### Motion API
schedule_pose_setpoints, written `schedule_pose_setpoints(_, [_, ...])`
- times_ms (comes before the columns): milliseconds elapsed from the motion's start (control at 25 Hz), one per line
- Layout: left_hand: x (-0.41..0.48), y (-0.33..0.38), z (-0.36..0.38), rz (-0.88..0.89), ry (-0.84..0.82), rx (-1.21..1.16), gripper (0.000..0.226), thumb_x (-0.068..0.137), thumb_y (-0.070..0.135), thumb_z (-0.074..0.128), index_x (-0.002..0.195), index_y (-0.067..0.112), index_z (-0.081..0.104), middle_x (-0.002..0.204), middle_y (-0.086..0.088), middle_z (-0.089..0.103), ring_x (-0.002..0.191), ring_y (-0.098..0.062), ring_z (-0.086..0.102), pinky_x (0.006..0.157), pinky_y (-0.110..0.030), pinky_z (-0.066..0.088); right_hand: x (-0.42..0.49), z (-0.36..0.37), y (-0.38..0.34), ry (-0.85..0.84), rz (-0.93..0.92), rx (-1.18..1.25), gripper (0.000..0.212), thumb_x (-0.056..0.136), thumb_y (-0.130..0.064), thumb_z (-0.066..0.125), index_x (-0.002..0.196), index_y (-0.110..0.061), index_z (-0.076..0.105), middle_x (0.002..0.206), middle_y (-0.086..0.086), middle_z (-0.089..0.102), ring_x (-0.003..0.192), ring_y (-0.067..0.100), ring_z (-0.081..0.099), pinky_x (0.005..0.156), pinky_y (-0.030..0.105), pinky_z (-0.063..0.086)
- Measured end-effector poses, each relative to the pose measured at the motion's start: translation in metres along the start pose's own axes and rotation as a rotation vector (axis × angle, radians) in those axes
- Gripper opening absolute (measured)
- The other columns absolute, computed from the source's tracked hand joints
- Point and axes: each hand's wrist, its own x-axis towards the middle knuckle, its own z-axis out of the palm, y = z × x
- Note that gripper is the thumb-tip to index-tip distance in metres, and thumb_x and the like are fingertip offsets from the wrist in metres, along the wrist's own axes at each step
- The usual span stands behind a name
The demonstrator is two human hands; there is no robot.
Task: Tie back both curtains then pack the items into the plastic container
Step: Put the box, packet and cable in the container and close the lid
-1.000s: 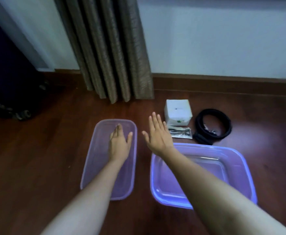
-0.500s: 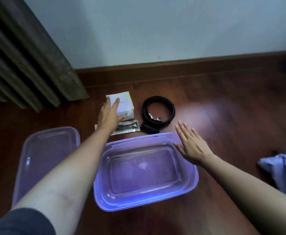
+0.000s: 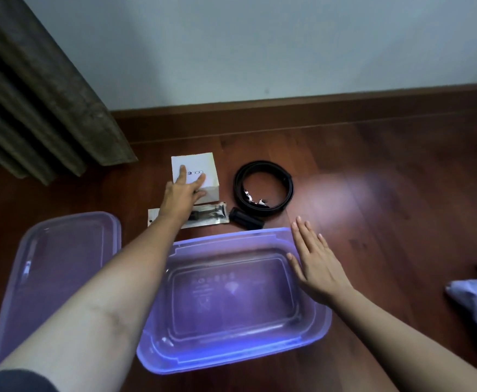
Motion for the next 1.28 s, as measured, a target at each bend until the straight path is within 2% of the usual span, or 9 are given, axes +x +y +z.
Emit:
schedule_pose_setpoints(200, [-0.029,0.007,-0.044,0.085,0.239,-0.191,0.04,0.091,0.029,0.057,0.13,0.019,0.055,0.147,-0.024,0.034,0.106,-0.047,0.058,0.088,-0.044,0.047,0.0,0.001,-0.002,0.015,0.002,0.0,0.08,0.081,-0.055,0.0,0.149,-0.013,0.002,0.154,-0.002,-0.009,0.142,0.012,-0.008,0.115,0.03,0.0])
schedule_pose_setpoints(360, [-0.134,0.015,-0.067,0.238,0.336,-0.496,0.045,0.089,0.031,0.057,0.132,0.024,0.047,0.144,-0.019,0.04,0.124,-0.021,0.05,0.097,-0.03,0.042,0.001,0.002,-0.003,0.026,0.004,0.019,0.082,0.08,-0.055,0.002,0.149,-0.011,0.007,0.158,0.005,0.002,0.146,0.018,0.001,0.117,0.035,0.006])
schedule_pose_setpoints(560, [-0.24,-0.011,-0.015,0.608,0.237,-0.039,0.041,0.101,0.025,0.024,0.139,0.035,0.037,0.138,-0.017,0.048,0.109,-0.036,0.059,0.087,-0.039,0.051,0.001,0.001,-0.001,0.018,-0.01,0.024,0.081,0.081,-0.054,0.003,0.148,-0.008,0.008,0.158,0.009,0.004,0.147,0.022,0.004,0.117,0.037,0.008])
schedule_pose_setpoints(680, [-0.246,-0.024,0.008,0.516,0.194,0.131,0.04,0.097,0.021,0.029,0.133,0.027,0.042,0.136,-0.02,0.051,0.103,-0.043,0.062,0.077,-0.043,0.056,0.0,0.001,-0.002,0.021,-0.002,0.027,0.07,0.091,-0.046,0.017,0.148,-0.008,0.007,0.158,0.009,0.004,0.147,0.022,0.004,0.117,0.036,0.007])
schedule_pose_setpoints(840, [-0.237,-0.011,0.011,0.2,-0.025,0.311,0.049,0.087,0.044,0.03,0.125,0.03,0.057,0.127,-0.017,0.061,0.103,-0.054,0.059,0.059,-0.052,0.057,0.0,-0.001,-0.002,0.005,-0.008,0.022,0.066,0.095,-0.04,0.027,0.148,-0.008,0.005,0.159,0.008,0.002,0.147,0.02,0.001,0.117,0.034,0.004])
schedule_pose_setpoints(960, [-0.234,-0.006,0.005,0.18,-0.109,0.398,0.051,0.079,0.051,0.042,0.125,0.033,0.052,0.123,-0.013,0.064,0.113,-0.051,0.054,0.069,-0.057,0.055,0.0,-0.001,0.0,-0.005,-0.008,0.018,0.072,0.09,-0.046,0.022,0.149,-0.008,0.004,0.159,0.009,0.001,0.147,0.019,0.0,0.116,0.032,0.002])
schedule_pose_setpoints(1080, [-0.237,-0.001,-0.009,0.151,-0.048,0.181,0.069,0.069,0.058,0.052,0.131,0.028,0.049,0.143,-0.011,0.046,0.136,-0.044,0.03,0.093,-0.06,0.042,-0.001,0.002,-0.002,0.009,-0.009,0.049,0.082,0.081,-0.055,0.006,0.149,-0.009,0.005,0.159,0.007,0.001,0.146,0.016,-0.001,0.115,0.031,0.001])
schedule_pose_setpoints(1160, [-0.223,0.013,-0.021,0.162,0.005,-0.043,0.068,0.071,0.055,0.049,0.129,0.021,0.052,0.15,-0.007,0.036,0.142,-0.037,0.022,0.105,-0.052,0.032,0.0,0.002,0.0,0.022,-0.001,0.087,0.084,0.079,-0.056,0.002,0.149,-0.01,0.006,0.159,0.006,0.001,0.145,0.013,-0.003,0.115,0.029,0.0])
schedule_pose_setpoints(1280, [-0.152,0.048,-0.04,0.26,0.082,-0.275,0.049,0.085,0.035,0.047,0.126,0.01,0.055,0.141,-0.009,0.049,0.135,-0.028,0.04,0.108,-0.03,0.031,0.0,0.002,0.0,0.023,0.003,0.13,0.084,0.079,-0.056,0.001,0.149,-0.01,0.006,0.159,0.005,0.001,0.14,0.006,-0.008,0.114,0.027,-0.003])
